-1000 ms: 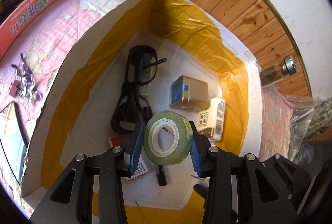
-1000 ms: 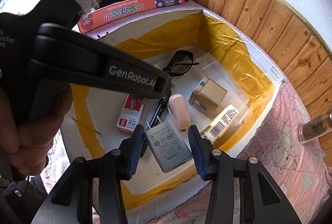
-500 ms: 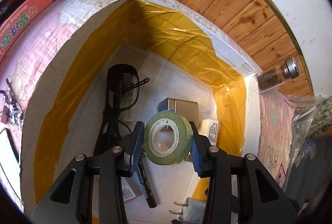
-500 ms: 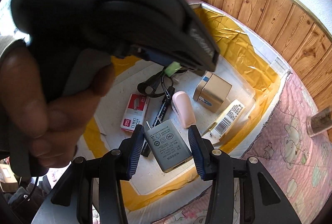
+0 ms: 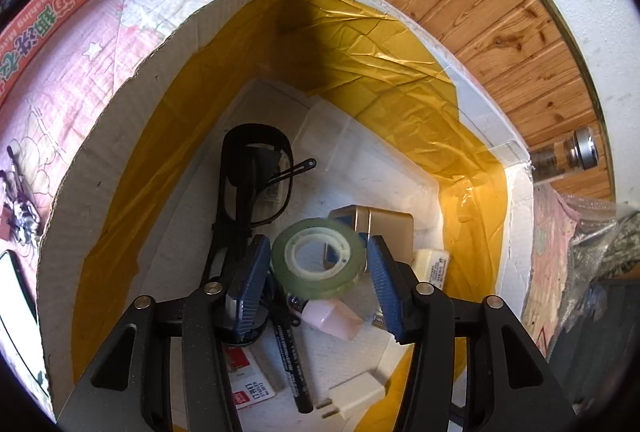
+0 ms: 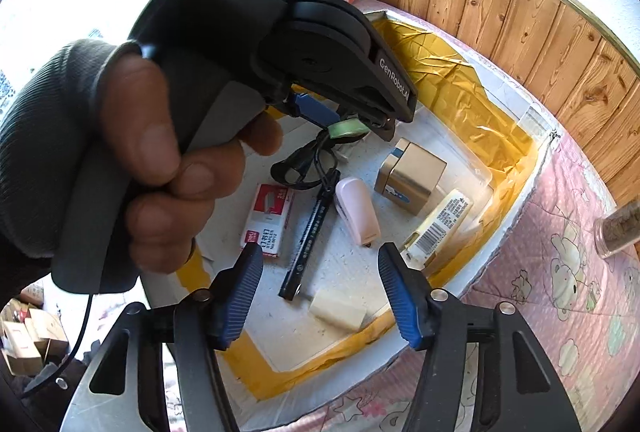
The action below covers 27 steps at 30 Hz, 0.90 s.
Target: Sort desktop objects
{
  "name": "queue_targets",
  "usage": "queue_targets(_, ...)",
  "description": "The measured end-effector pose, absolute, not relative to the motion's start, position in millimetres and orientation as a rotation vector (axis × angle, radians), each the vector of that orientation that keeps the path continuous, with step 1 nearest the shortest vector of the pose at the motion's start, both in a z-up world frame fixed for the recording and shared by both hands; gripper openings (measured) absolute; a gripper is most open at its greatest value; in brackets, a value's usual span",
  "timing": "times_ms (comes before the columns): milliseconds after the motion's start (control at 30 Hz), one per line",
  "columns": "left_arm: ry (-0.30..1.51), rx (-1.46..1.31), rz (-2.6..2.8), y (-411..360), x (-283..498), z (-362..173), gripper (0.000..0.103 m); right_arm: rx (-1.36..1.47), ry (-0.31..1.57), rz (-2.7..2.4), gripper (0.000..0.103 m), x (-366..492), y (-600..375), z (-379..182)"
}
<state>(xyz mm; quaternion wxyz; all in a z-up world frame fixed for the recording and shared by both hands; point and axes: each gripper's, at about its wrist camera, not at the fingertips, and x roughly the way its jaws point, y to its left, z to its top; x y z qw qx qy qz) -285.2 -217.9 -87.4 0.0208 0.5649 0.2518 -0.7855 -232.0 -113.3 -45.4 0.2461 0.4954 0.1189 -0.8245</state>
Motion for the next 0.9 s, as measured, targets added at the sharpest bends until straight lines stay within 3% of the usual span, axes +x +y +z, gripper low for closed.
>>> queue_targets(267,0.757,1.720,-2.460,-219.0,-274.8,-71.5,0.055,1.348,0.307,-2.246,0.062,-215.9,-112.3,-43.5)
queue_targets(633,0.417,1.562,-2.576,-196.1,-210.5,-27.9,0.055,1.317,0.289,-2.280,0.065,-191.4,-106.5,-32.1)
queue_targets(900,0.366,1.462,-2.640,-176.9,-148.1,-4.8,0.055,1.224,0.309,-2.388,0.072,-156.1,-107.2,-19.7)
